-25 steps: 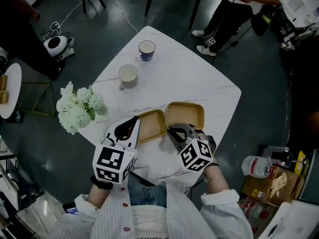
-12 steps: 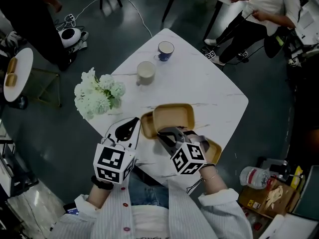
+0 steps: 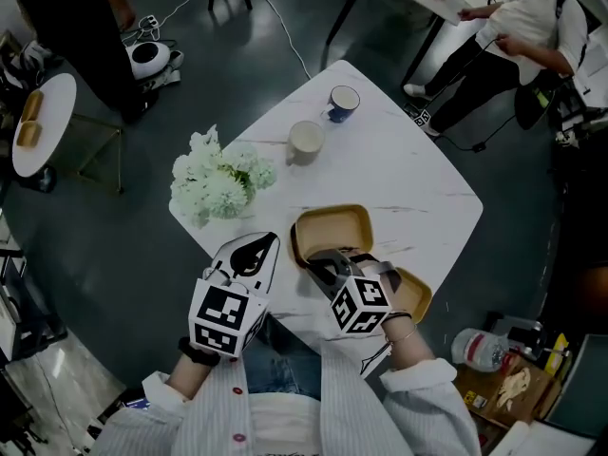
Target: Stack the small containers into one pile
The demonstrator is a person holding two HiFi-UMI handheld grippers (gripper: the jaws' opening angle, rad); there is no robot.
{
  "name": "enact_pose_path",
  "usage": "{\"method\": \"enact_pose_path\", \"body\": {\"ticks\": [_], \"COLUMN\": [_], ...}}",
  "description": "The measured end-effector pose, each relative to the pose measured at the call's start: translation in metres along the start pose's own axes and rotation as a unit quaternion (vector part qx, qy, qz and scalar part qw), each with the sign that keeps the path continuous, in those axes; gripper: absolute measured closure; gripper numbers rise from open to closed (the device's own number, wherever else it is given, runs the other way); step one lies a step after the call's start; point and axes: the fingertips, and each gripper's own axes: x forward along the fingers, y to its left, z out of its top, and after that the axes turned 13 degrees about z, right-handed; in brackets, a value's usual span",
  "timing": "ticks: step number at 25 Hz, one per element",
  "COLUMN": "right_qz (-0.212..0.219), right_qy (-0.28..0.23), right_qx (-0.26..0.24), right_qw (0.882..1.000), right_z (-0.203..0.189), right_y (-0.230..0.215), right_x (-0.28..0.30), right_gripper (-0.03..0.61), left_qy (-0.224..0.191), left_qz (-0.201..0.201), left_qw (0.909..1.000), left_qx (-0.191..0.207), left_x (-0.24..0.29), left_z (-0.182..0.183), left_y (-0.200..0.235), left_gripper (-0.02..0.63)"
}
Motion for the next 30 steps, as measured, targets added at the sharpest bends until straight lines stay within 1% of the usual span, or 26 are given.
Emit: {"method": "enact_pose_path", "body": {"ticks": [5,11,24,30], "right_qz": [0.022,0.027,0.027,0.034], "right_qy": [0.012,0.013,0.016,0.024], "right_qx": [-0.007,-0.026,-0.007,-0.004], "right_qw": [1.0,0.999,0.999,0.999], "right_z": [-0.005,0.0,-0.004,-0.014], "right_y": [0.003,0.005,0.015,0.022], "right_x": [0.014,0.013,0.02,0.031], "right_gripper": [0.552,0.552,0.552,0.552], "left_qy": [0.008,0.015,0.013,0.014], "left_qz": [-0.006,-0.008,-0.023,-0.03], "left_qw": [1.0,0.9999,0.9997,0.9994], "left_qx": [0.0,-0.002,-0.001,0.007], "left_x": [0.002,0.009,0.025,0.027], "left_z": [-0.004,-0.006,-0.005,-0.007], "left_y": [0.007,0.013,0.013,0.012], "left_gripper": [0.597,0.597,0.597,0.597]}}
